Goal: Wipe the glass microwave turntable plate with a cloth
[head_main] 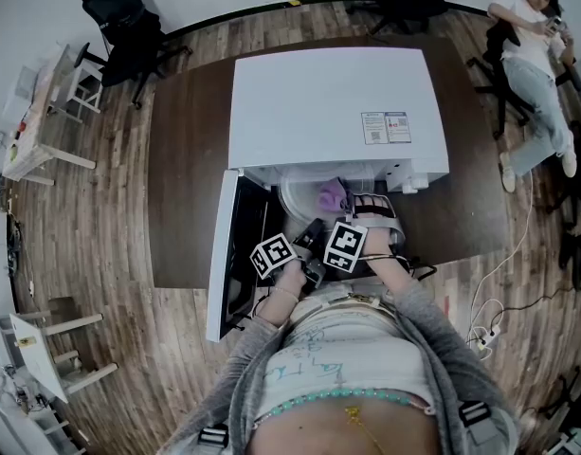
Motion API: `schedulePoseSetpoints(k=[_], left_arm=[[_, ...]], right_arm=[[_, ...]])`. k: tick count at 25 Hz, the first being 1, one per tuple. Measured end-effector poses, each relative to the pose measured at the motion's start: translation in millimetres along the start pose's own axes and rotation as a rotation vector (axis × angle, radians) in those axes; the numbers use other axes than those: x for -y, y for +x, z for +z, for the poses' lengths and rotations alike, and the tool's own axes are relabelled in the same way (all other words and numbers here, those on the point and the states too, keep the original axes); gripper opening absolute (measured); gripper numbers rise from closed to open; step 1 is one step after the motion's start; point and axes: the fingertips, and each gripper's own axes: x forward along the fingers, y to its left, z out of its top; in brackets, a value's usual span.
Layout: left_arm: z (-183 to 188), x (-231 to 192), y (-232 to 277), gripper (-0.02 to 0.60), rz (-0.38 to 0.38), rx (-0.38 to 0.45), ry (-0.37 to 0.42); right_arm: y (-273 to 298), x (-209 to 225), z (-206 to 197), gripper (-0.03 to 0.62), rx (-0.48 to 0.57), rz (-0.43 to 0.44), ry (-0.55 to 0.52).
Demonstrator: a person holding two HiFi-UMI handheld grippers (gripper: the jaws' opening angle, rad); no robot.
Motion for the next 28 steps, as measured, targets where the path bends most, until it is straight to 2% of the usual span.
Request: schedulePoseSetpoints(k=[11, 28], left_arm=[[-0.2, 0.7, -0.8, 0.066, 0.003, 0.019, 0.023], [-1.0, 1.3, -1.0, 0.067, 0.01, 0.016, 0.021]], right_arm=[[-8.7, -19.4, 20.4, 0.124, 0.107, 0.063, -0.06], [-10.5, -20.0, 22.2, 0.124, 0.146, 0.048, -0.075]])
